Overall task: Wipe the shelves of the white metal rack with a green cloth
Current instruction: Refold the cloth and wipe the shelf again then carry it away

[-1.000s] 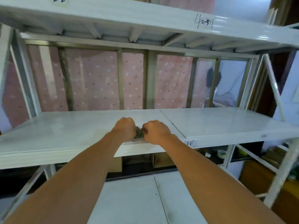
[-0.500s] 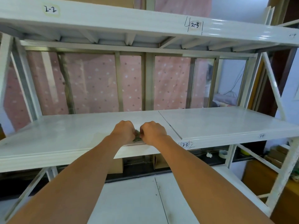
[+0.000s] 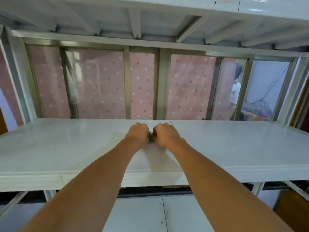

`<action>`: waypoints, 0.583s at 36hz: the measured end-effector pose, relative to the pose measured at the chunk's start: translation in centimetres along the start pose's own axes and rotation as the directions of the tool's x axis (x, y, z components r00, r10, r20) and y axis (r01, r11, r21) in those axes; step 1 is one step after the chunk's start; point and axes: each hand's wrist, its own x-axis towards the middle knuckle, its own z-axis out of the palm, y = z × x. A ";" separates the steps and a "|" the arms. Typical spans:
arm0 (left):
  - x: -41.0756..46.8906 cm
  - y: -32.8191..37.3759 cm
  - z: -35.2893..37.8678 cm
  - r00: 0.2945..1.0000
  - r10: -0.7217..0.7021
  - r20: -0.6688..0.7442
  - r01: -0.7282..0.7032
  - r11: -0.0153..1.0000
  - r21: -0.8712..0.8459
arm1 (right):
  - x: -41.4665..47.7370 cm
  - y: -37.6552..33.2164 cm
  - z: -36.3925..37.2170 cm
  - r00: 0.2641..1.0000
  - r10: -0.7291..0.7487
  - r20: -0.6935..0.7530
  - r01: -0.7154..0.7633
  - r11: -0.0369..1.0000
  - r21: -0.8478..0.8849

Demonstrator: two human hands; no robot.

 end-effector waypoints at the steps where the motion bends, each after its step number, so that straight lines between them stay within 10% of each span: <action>1: 1.1 0.3 0.4 1.000 -0.002 -0.001 0.002 1.000 0.001 | 1.0 0.6 0.2 1.000 -0.005 0.005 0.005 1.000 0.004; 21: 18.1 2.5 5.2 0.987 -0.154 -0.045 0.153 0.988 -0.031 | 17.3 9.0 3.8 0.989 -0.146 0.019 0.144 0.988 0.052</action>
